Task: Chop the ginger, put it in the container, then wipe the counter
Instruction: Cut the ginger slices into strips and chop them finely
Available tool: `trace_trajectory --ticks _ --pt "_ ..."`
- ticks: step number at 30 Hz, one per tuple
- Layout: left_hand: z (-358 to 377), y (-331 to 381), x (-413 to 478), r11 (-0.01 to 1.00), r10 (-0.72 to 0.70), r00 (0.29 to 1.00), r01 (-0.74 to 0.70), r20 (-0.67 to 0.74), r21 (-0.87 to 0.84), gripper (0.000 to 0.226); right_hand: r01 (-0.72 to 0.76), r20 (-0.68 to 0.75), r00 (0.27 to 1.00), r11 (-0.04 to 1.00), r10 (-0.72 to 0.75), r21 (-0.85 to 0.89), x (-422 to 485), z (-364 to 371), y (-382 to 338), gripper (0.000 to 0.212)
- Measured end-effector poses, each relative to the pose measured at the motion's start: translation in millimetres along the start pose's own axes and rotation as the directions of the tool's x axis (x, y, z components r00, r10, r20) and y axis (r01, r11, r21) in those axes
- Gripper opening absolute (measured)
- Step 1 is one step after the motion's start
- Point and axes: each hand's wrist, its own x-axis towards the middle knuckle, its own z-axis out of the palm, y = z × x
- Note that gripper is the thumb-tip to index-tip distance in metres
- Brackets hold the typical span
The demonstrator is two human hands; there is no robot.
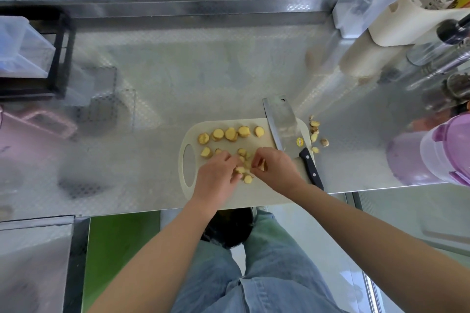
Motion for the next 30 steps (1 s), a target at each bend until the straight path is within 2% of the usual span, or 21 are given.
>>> trace_trajectory --ticks 3,7,10,13,17,19,23,30 --pt "-1 -4 -2 0.999 0.041 0.999 -0.041 0.016 -0.007 0.022 -0.058 -0.038 0.997 0.984 0.065 0.167 3 -9 1 0.016" --pt "1 -9 -5 0.999 0.05 0.998 -0.05 0.026 -0.004 0.019 -0.1 0.011 0.995 0.966 0.101 0.237 5 -15 0 0.015" --pt "-1 -9 -6 0.998 -0.01 1.0 0.011 0.024 -0.062 0.017 -0.105 0.035 0.994 0.966 0.099 0.236 7 -15 1 0.014" --pt "-4 -10 -4 0.986 -0.103 0.994 0.107 0.04 -0.13 0.015 -0.106 0.049 0.994 0.983 0.1 0.15 7 -13 3 0.013" --pt "-5 -8 3 0.995 -0.053 0.994 0.061 0.096 -0.082 0.015 -0.072 0.091 0.994 0.996 0.067 0.054 9 -14 0 0.01" --pt "-6 -7 8 0.997 -0.05 0.992 0.057 0.116 -0.057 0.015 -0.069 0.08 0.995 0.993 0.061 0.095 11 -15 -2 0.008" --pt "-8 -7 18 0.989 -0.116 0.992 0.121 0.056 -0.087 0.011 -0.114 0.052 0.993 0.969 0.106 0.218 17 -19 -6 0.005" --pt "-8 1 31 0.989 -0.135 0.99 0.138 0.044 -0.059 0.011 -0.141 0.063 0.989 0.968 0.131 0.206 19 -21 -2 0.002"
